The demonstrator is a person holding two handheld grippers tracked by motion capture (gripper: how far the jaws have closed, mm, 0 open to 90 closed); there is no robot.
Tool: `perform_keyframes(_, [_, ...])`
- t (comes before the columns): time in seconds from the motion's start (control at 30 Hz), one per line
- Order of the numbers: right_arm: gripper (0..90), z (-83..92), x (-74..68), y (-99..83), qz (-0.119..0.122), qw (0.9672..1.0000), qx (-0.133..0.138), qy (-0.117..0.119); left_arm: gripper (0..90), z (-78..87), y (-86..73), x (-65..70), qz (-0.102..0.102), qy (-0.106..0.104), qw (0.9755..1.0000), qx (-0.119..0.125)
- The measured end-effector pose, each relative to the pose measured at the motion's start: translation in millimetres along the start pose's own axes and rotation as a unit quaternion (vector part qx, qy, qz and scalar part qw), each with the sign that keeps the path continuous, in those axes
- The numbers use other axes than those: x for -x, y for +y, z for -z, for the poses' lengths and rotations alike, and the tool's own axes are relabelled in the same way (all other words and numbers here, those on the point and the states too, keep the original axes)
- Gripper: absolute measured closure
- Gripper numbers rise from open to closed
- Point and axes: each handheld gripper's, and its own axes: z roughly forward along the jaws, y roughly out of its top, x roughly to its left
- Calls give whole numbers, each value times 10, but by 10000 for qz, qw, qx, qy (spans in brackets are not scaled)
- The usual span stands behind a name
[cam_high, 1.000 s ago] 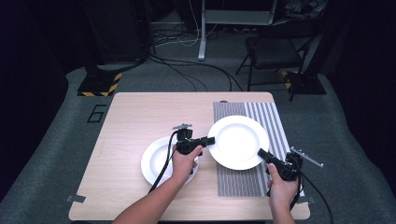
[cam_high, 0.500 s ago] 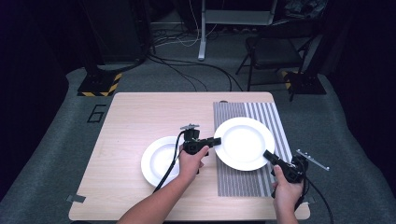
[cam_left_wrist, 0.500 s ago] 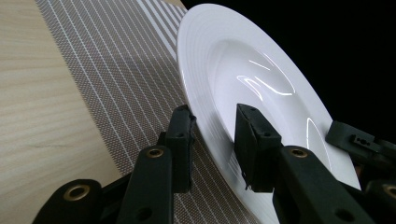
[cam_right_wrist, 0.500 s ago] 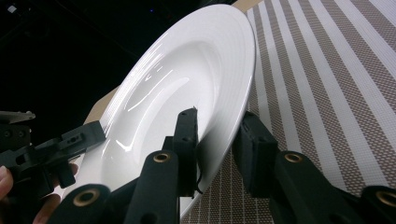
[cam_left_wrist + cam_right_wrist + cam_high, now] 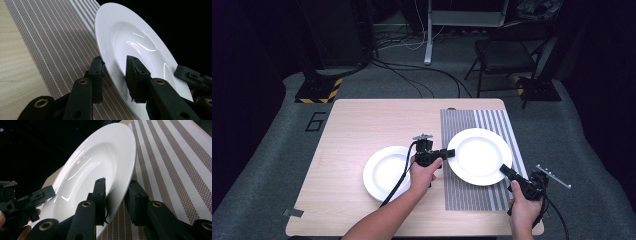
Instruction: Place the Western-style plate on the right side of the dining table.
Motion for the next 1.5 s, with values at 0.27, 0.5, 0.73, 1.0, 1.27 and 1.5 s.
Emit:
perform_keyframes(0.27, [708, 18, 25, -9, 94, 9999, 27, -64, 676, -42, -29, 6, 84, -1, 10000, -17])
perform_keyframes(0.5, [707, -7, 67, -16, 47, 9999, -12, -90, 675, -99, -40, -11, 98, 55, 9999, -34])
perform_keyframes(0.73, [708, -73, 131, -7, 161, 9997, -6, -204, 669, -195, -64, -56, 102, 143, 9998, -82])
perform_keyframes(1.0, [706, -158, 186, 12, 38, 9996, -40, -282, 667, -278, -51, -77, 110, 273, 9995, -123])
perform_keyframes(1.27, [707, -238, 233, 36, -7, 9994, -37, -353, 666, -362, -30, -100, 217, 405, 9989, -123])
perform_keyframes(1.5, [706, -270, 268, 50, -28, 9992, -26, -391, 666, -444, -8, -113, 216, 495, 9985, -118])
